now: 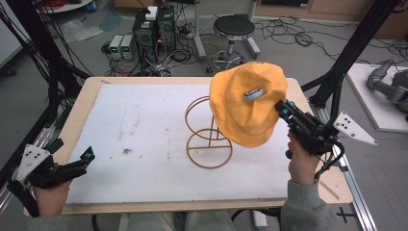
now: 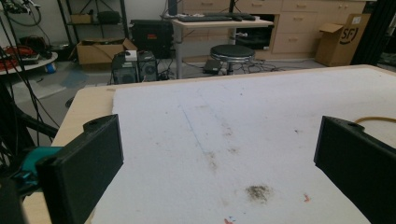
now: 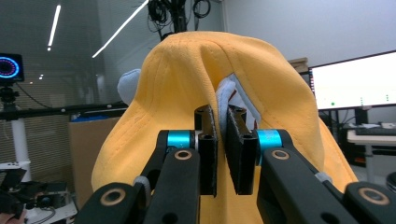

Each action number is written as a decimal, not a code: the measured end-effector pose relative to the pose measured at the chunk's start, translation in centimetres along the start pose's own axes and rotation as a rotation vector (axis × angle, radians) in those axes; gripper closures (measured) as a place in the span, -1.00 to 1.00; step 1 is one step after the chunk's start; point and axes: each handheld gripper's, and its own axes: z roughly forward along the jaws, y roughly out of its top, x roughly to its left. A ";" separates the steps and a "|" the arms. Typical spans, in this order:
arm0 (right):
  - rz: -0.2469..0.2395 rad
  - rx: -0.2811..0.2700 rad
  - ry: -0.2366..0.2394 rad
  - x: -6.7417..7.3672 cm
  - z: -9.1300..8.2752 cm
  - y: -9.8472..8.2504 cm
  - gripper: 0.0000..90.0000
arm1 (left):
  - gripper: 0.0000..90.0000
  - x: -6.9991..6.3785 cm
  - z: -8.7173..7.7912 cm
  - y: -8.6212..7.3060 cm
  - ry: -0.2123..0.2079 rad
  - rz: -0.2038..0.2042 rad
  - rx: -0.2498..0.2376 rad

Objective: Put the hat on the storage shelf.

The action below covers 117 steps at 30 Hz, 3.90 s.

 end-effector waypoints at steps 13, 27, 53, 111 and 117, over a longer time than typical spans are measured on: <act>0.017 0.035 0.033 1.0 3.0 -1.3 0.88 | -0.96 0.1 0.1 -0.2 0.001 -0.004 0.009; 0.012 0.059 0.055 1.6 5.1 -2.9 0.87 | -0.96 -0.1 0.5 -0.6 -0.001 0.000 0.029; 0.041 0.112 0.038 2.0 7.7 -5.3 0.82 | -0.96 0.0 0.5 -0.6 -0.001 -0.004 0.029; 0.087 0.066 -0.142 -0.6 4.9 -4.0 -0.67 | -0.96 -0.1 0.4 -0.6 -0.010 -0.001 0.026; 0.061 0.099 -0.199 -1.3 4.5 -3.9 -0.78 | -0.96 0.0 0.4 -0.5 -0.011 0.000 0.026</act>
